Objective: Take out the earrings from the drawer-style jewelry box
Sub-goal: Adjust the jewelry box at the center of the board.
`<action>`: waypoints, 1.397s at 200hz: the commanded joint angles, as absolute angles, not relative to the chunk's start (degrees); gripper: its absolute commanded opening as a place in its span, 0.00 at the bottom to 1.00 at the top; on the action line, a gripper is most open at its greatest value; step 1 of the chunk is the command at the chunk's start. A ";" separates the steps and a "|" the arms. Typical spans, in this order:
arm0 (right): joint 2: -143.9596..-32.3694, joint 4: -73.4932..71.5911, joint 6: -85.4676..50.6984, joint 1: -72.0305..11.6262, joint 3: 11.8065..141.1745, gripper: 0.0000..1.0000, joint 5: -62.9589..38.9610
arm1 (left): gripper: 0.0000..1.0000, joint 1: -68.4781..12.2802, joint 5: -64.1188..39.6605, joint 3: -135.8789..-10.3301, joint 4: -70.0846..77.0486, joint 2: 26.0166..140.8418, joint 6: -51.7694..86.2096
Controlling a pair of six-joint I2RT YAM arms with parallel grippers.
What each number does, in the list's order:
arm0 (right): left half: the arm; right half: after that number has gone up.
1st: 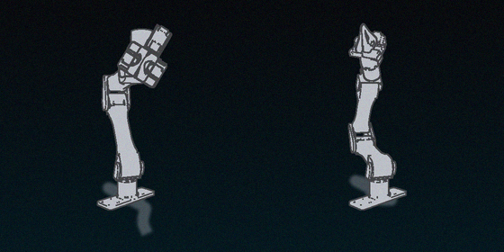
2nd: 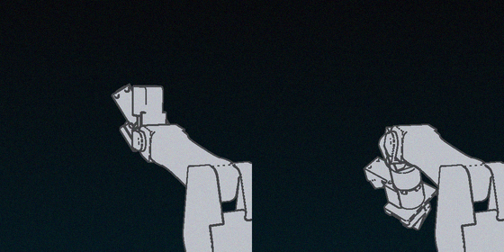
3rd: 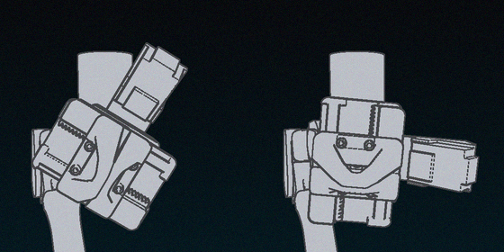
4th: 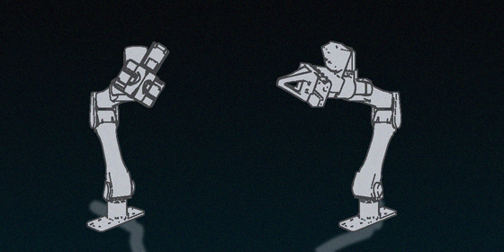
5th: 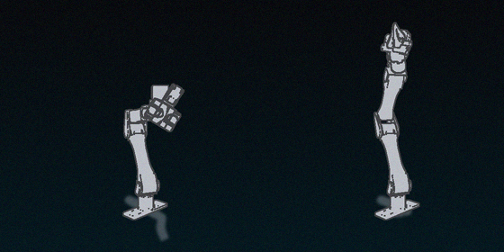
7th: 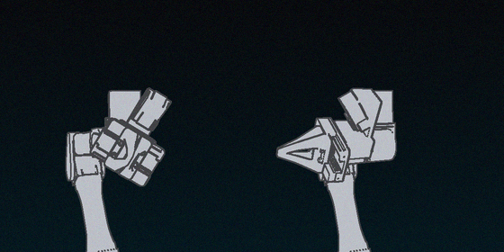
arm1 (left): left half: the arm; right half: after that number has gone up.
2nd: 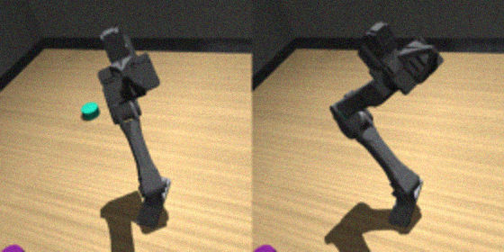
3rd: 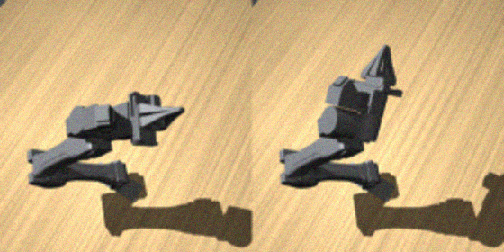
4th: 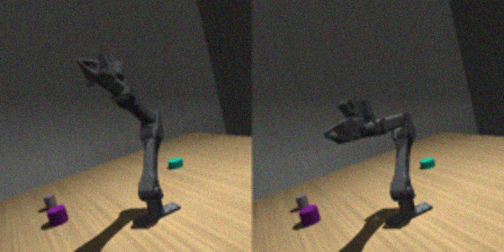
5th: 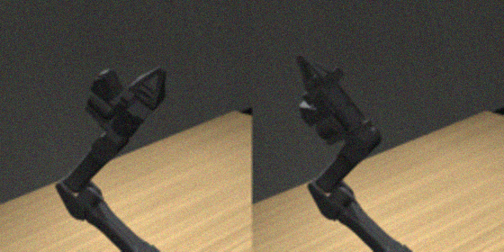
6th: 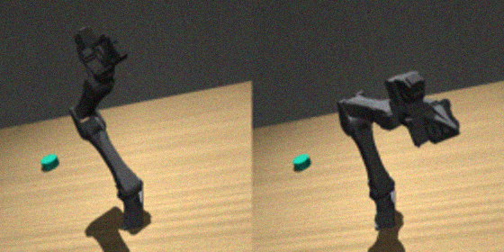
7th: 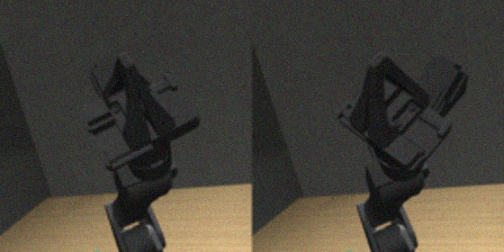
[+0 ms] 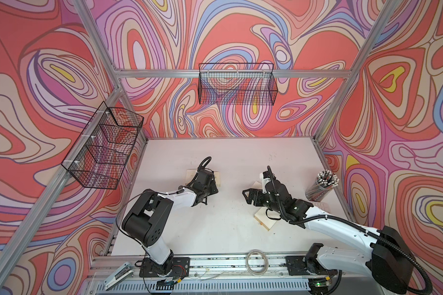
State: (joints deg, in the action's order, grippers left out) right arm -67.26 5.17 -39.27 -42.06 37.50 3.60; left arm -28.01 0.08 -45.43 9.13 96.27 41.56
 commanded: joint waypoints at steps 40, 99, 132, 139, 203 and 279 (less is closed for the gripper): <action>-67.38 5.90 -39.18 -42.01 38.54 0.95 4.35 | 0.08 -27.31 1.78 -48.25 8.47 97.91 40.96; -67.60 6.18 -38.96 -41.80 39.83 0.95 4.69 | 0.07 -27.09 -2.77 -46.14 9.62 94.35 40.12; -67.18 7.74 -38.35 -39.92 40.86 0.96 5.03 | 0.10 -28.21 -10.06 -42.65 10.84 86.83 40.17; -67.39 8.35 -38.18 -39.29 41.20 0.96 5.18 | 0.12 -28.60 -11.56 -41.84 10.81 85.04 40.17; -72.47 8.22 -32.88 -26.23 42.88 0.98 0.13 | 0.86 -31.99 -22.23 -37.92 8.20 73.43 38.23; -87.91 2.20 -32.11 -17.67 47.82 0.96 -8.76 | 1.00 -31.48 -27.04 -31.52 12.75 70.59 46.10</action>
